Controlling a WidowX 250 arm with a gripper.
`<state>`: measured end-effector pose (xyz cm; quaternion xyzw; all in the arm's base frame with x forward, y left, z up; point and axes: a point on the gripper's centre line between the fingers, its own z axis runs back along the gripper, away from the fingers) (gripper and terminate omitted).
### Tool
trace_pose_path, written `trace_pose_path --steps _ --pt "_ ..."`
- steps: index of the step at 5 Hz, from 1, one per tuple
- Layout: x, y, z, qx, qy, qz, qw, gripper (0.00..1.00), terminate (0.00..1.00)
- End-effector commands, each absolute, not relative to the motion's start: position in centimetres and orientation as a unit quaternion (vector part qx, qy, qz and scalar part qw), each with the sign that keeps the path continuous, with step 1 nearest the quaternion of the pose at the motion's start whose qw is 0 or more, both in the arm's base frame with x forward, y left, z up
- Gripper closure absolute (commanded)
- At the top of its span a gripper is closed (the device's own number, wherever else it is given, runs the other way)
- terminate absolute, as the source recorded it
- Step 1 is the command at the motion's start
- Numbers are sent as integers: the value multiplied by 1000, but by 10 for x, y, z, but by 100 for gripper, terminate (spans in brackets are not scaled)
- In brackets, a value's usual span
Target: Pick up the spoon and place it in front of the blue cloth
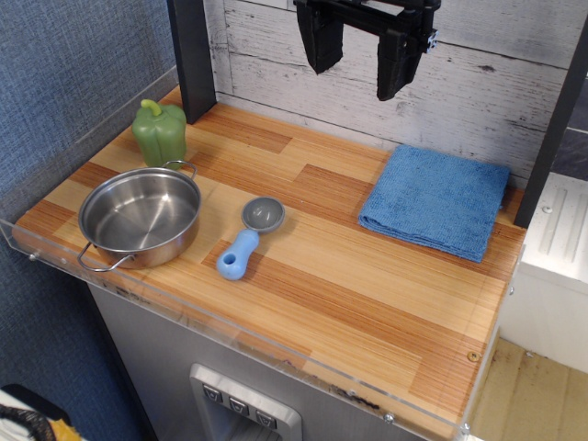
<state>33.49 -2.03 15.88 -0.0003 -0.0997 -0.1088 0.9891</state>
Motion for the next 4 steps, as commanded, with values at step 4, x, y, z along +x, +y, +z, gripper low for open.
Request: trace_pose_path --steps 4 --pt "273 13 123 21 -97 -101 990 0 0"
